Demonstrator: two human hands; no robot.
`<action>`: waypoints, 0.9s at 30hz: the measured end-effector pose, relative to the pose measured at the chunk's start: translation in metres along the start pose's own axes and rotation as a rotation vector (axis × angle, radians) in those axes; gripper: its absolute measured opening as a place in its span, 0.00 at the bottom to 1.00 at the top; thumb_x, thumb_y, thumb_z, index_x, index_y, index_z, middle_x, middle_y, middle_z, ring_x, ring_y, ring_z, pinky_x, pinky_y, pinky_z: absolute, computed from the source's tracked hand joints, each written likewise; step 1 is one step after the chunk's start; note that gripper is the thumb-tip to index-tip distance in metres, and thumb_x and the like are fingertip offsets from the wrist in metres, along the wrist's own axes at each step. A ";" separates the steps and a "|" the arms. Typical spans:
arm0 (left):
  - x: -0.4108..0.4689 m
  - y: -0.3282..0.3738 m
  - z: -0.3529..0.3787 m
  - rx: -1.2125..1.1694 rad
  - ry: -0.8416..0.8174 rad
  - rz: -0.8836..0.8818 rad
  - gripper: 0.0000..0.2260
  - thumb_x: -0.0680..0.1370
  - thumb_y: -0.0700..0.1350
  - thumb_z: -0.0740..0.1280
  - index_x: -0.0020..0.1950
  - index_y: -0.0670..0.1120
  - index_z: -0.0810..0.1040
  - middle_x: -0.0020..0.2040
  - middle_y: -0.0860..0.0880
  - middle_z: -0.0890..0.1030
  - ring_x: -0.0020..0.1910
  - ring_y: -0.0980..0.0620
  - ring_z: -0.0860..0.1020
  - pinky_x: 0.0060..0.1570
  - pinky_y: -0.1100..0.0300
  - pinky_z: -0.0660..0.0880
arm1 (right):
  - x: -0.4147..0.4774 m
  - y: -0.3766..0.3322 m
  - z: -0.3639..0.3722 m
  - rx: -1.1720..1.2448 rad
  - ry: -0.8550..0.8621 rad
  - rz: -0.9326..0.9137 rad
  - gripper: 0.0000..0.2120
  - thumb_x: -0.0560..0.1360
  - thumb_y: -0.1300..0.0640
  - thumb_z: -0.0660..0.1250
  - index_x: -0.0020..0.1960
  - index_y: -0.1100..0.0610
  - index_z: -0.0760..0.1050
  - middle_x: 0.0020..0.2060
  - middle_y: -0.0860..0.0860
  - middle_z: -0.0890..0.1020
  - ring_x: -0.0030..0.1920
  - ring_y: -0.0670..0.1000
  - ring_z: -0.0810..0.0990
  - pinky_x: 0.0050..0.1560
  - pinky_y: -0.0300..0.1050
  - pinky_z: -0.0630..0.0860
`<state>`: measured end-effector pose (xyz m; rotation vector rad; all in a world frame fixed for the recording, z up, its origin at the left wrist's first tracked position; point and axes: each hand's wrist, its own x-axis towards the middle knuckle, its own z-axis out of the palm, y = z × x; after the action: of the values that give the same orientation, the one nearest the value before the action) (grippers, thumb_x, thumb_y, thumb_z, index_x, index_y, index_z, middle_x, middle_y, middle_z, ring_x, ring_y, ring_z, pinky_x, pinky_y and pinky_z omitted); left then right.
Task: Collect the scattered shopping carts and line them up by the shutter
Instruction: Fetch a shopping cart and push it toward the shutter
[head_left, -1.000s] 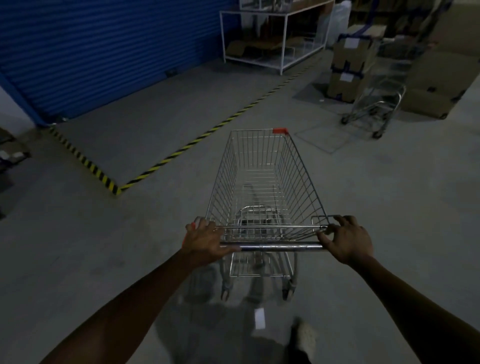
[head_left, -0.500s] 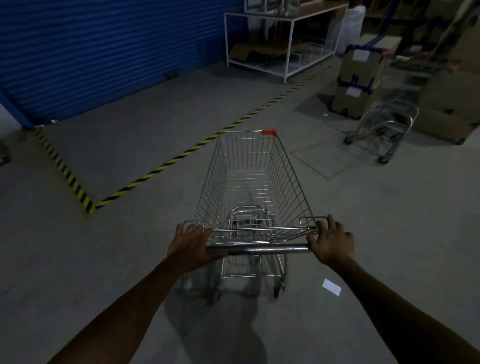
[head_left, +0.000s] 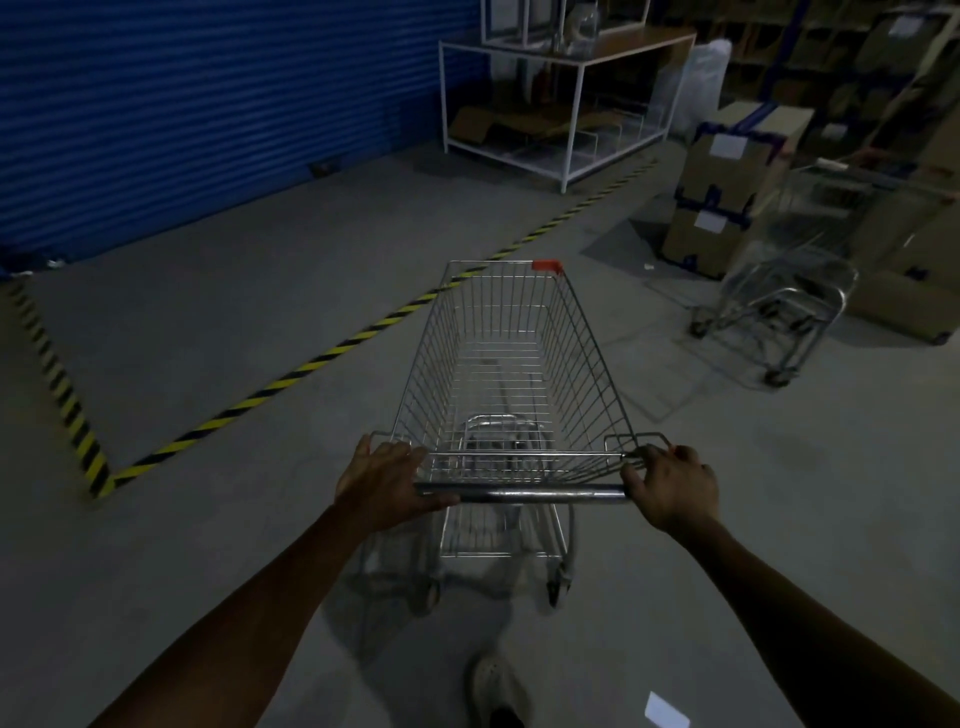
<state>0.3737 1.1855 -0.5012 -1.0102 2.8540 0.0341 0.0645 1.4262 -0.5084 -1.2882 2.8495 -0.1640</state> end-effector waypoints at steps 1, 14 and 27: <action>0.026 -0.002 -0.003 -0.005 -0.005 -0.002 0.56 0.60 0.86 0.36 0.74 0.54 0.69 0.72 0.50 0.74 0.72 0.50 0.70 0.76 0.41 0.50 | 0.024 0.001 -0.003 -0.002 -0.007 0.008 0.35 0.70 0.36 0.43 0.57 0.53 0.80 0.52 0.52 0.84 0.57 0.61 0.77 0.48 0.52 0.75; 0.336 -0.014 -0.024 -0.077 0.042 0.114 0.51 0.65 0.85 0.43 0.69 0.50 0.77 0.65 0.47 0.80 0.67 0.45 0.76 0.75 0.38 0.55 | 0.307 0.049 0.003 -0.050 -0.069 0.103 0.29 0.70 0.36 0.47 0.57 0.47 0.79 0.54 0.46 0.83 0.60 0.57 0.76 0.51 0.50 0.75; 0.652 0.011 -0.073 -0.065 -0.022 0.022 0.54 0.60 0.87 0.41 0.75 0.56 0.68 0.73 0.52 0.72 0.73 0.50 0.68 0.77 0.44 0.49 | 0.631 0.126 0.003 -0.040 -0.049 0.048 0.31 0.71 0.36 0.46 0.59 0.47 0.79 0.56 0.47 0.83 0.58 0.56 0.76 0.51 0.49 0.75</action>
<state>-0.1437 0.7816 -0.5040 -0.9834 2.8613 0.1404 -0.4473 1.0355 -0.5027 -1.2116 2.8529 -0.0742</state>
